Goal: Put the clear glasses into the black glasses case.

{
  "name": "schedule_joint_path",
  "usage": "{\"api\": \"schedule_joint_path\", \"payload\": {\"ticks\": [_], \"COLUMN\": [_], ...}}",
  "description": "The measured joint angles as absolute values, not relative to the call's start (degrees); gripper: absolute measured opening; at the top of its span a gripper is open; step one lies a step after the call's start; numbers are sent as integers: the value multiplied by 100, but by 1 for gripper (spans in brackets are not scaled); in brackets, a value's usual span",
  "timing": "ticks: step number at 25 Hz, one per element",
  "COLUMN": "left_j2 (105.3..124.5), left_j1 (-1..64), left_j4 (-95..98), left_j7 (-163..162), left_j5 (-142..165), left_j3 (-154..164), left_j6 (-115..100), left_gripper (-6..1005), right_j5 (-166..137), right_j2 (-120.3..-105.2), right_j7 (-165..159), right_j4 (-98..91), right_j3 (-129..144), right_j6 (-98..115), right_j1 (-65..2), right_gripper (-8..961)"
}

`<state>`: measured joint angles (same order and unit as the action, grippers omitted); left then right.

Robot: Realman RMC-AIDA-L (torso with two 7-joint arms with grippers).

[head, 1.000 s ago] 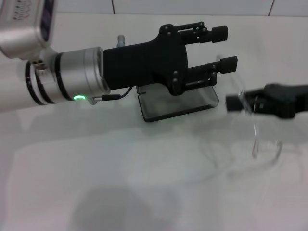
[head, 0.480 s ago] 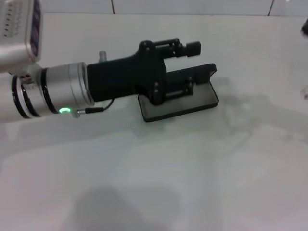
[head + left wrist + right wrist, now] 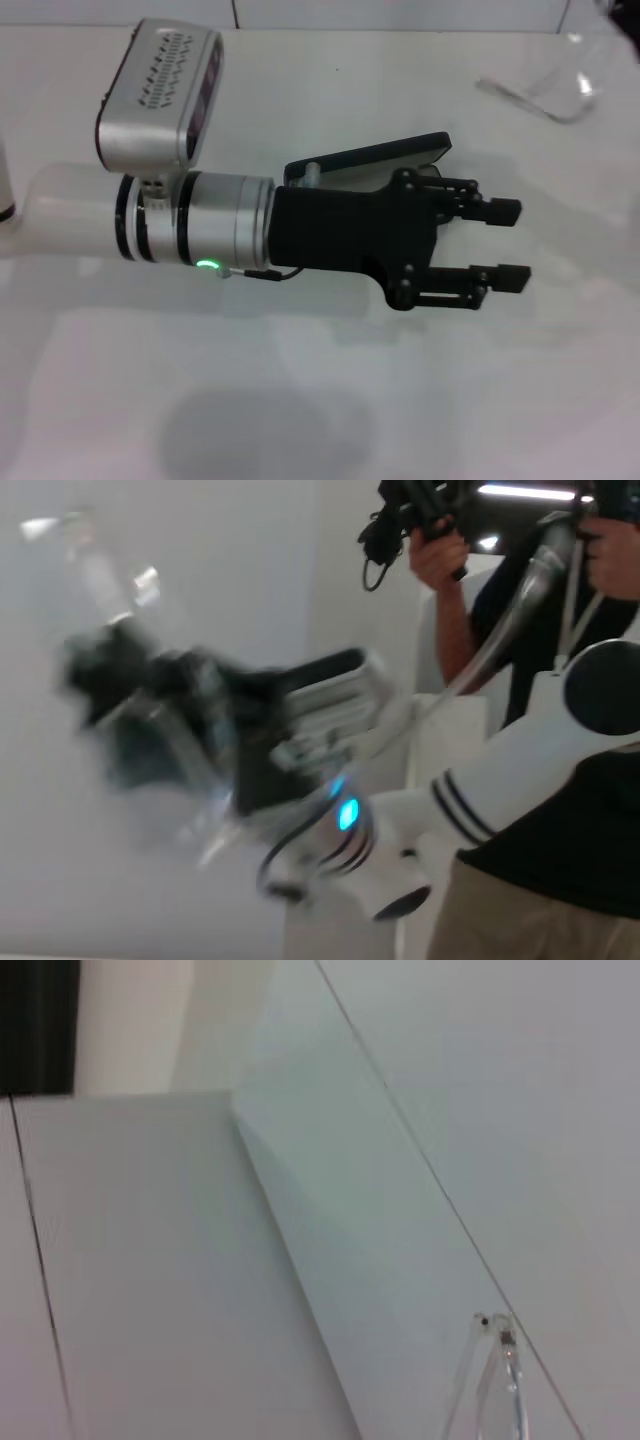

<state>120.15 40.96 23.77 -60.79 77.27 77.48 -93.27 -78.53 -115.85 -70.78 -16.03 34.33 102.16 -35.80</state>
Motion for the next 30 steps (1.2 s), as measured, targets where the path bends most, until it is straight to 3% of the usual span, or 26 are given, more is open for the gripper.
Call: {"api": "schedule_joint_path", "payload": {"ticks": [16, 22, 30], "left_j2": [11981, 11970, 11945], "left_j1": [4172, 4191, 4356], "left_j4": [2425, 2426, 2427], "left_j7": [-6189, -6190, -6239], "left_j5": [7267, 7303, 7314], "left_j3": [7676, 7452, 7463], "left_j6": [-9717, -9599, -9440], "left_gripper": [611, 613, 617], "right_j5": [-7821, -7833, -7846], "right_j2": [-11611, -11549, -11348], "right_j7": [-6697, -6780, -6985], "right_j4": [-1166, -1507, -2178], "right_j3": [4758, 5449, 6131], "right_j6": [9220, 9261, 9643], "right_j1": [-3858, -3720, -3230], "right_gripper": [123, 123, 123]}}
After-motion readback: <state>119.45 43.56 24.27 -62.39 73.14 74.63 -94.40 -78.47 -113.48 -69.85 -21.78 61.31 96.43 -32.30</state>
